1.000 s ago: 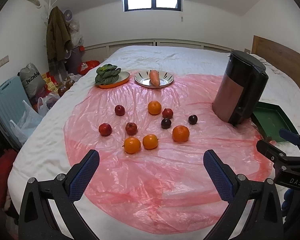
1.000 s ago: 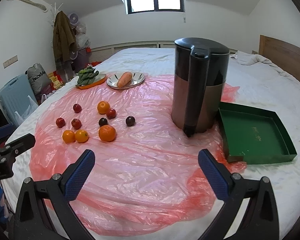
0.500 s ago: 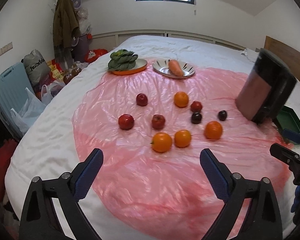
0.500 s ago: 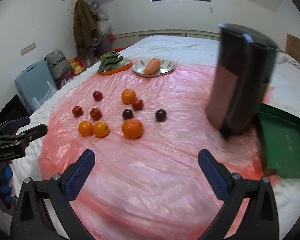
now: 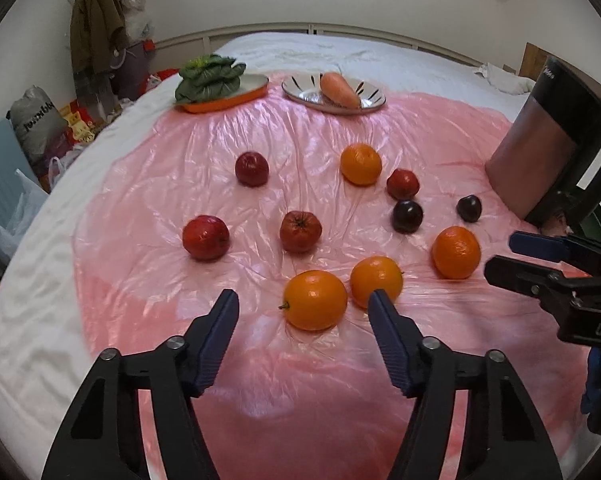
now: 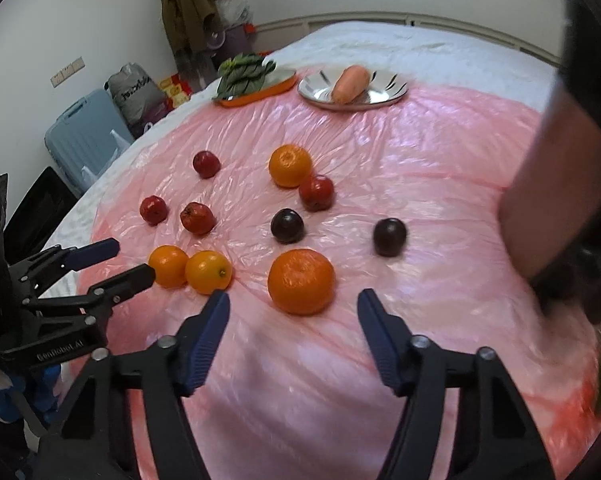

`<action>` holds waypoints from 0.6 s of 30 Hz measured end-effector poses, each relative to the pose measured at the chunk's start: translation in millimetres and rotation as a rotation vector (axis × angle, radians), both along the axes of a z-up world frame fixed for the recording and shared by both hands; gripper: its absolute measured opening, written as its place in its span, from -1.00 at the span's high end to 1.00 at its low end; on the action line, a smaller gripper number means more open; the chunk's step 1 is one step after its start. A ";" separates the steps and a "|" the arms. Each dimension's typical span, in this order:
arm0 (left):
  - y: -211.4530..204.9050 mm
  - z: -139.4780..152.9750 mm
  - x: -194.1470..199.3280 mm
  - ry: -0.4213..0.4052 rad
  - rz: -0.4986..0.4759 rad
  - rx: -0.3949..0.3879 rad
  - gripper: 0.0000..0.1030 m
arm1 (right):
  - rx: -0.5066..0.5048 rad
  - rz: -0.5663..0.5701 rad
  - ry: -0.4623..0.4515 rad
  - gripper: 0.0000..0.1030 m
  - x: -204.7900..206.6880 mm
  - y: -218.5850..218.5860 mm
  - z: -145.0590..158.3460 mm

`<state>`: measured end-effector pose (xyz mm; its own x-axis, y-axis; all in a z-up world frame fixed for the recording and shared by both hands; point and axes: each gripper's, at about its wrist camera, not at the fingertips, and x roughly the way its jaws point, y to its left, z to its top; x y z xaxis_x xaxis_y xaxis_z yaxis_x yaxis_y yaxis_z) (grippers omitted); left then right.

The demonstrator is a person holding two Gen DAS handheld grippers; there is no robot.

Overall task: Organize fruits
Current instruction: 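Reach both grippers toward two oranges and close on them, then carry the orange in the right gripper while the left carries another orange to the green tray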

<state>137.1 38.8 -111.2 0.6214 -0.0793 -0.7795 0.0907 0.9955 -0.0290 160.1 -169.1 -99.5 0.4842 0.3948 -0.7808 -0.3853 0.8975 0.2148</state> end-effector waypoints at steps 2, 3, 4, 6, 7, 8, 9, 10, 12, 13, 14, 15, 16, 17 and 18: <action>1.1 -4.7 3.7 0.014 -0.006 -0.018 -0.10 | -0.006 0.010 0.019 -0.85 8.7 5.7 -6.1; 0.8 -6.3 5.0 0.019 -0.012 -0.022 -0.03 | -0.009 0.013 0.029 -0.84 12.6 8.0 -9.6; 1.0 -7.9 6.3 0.025 -0.019 -0.020 0.01 | -0.011 0.019 0.037 -0.83 16.6 10.1 -12.7; -0.4 -11.8 9.9 0.030 -0.027 -0.014 0.02 | -0.022 0.024 0.044 -0.82 21.5 14.0 -17.3; -1.1 -13.7 11.3 0.033 -0.033 -0.011 0.04 | -0.028 0.024 0.051 -0.82 24.0 15.1 -20.0; -2.6 -15.2 12.4 0.035 -0.038 -0.006 0.05 | -0.029 0.024 0.060 -0.82 26.1 15.6 -22.7; -3.5 -16.5 14.6 0.039 -0.040 -0.002 0.06 | -0.031 0.025 0.065 -0.82 27.3 16.6 -25.5; -4.7 -18.1 15.7 0.043 -0.043 -0.001 0.09 | -0.035 0.026 0.070 -0.82 28.1 16.7 -27.8; -7.0 -21.0 17.5 0.049 -0.048 0.007 0.14 | -0.037 0.029 0.079 -0.65 30.4 17.3 -32.4; -7.9 -23.1 18.7 0.054 -0.051 0.012 0.18 | -0.035 0.030 0.082 -0.40 30.7 17.2 -33.6; -8.5 -25.5 19.8 0.061 -0.055 0.014 0.22 | -0.038 0.030 0.084 -0.33 31.8 17.4 -34.9; -9.2 -27.4 20.4 0.067 -0.057 0.014 0.26 | -0.041 0.031 0.087 -0.21 32.7 17.5 -36.6; -10.2 -28.7 20.5 0.067 -0.058 0.020 0.26 | -0.043 0.034 0.089 -0.21 33.4 17.7 -38.3; -10.7 -29.1 20.0 0.065 -0.059 0.025 0.26 | -0.045 0.035 0.090 -0.21 34.0 17.7 -39.6; -11.4 -29.3 19.4 0.063 -0.061 0.028 0.26 | -0.045 0.038 0.088 -0.21 33.9 17.8 -40.4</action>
